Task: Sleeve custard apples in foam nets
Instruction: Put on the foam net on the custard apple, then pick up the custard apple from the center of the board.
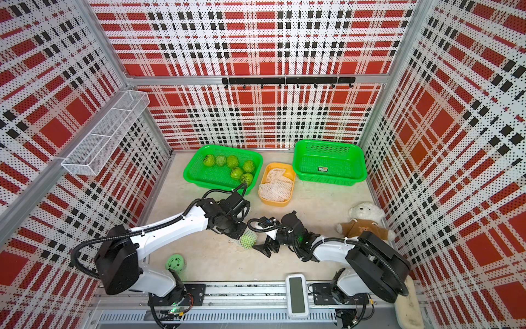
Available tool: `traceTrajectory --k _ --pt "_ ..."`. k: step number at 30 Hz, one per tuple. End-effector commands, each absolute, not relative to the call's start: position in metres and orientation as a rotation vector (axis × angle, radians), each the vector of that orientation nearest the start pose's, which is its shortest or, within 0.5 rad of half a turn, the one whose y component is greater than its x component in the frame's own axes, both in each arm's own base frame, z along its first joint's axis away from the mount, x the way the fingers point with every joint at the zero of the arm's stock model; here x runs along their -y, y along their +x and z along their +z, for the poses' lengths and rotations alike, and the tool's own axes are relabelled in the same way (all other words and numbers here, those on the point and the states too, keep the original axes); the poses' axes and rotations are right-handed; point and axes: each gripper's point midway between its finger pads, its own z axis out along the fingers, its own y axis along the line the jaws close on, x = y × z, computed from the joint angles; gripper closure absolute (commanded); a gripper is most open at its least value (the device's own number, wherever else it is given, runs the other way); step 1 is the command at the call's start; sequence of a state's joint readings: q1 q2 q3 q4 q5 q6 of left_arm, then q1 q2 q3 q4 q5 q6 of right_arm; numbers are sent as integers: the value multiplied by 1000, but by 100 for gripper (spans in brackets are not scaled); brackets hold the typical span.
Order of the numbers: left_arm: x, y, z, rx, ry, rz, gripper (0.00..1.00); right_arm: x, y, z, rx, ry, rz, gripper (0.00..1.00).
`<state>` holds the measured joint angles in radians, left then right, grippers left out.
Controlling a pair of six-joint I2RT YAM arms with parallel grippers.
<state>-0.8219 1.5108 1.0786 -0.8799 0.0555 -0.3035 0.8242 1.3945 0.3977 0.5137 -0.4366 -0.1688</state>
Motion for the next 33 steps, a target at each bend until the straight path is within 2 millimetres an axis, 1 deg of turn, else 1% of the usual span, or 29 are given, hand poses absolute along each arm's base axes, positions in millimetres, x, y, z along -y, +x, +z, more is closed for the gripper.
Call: traceTrajectory --k 1,4,6,10,15,18,21,30,33 --pt "262 205 98 -2787 855 -311 100 -321 193 110 -1619 -1244 844 0" --pt "273 201 100 -2778 898 -323 100 -326 190 111 -1590 -1234 855 0" --pt "274 199 95 -2789 908 -319 100 -331 189 109 -1563 -1224 843 0" --pt "267 200 89 -2807 887 -296 100 -331 194 103 -1504 -1112 823 0" --pt "259 202 85 -2827 823 -337 100 -334 195 90 -1474 -1011 844 0" --pt "255 202 81 -2844 800 -363 100 -344 196 78 -1495 -1024 821 0" --pt "256 202 78 -2839 801 -381 100 -347 198 70 -1524 -1016 820 0" --pt "258 202 67 -2856 782 -398 100 -353 203 59 -1528 -1030 768 0" --pt "257 203 64 -2860 778 -390 100 -356 207 57 -1531 -1026 765 6"
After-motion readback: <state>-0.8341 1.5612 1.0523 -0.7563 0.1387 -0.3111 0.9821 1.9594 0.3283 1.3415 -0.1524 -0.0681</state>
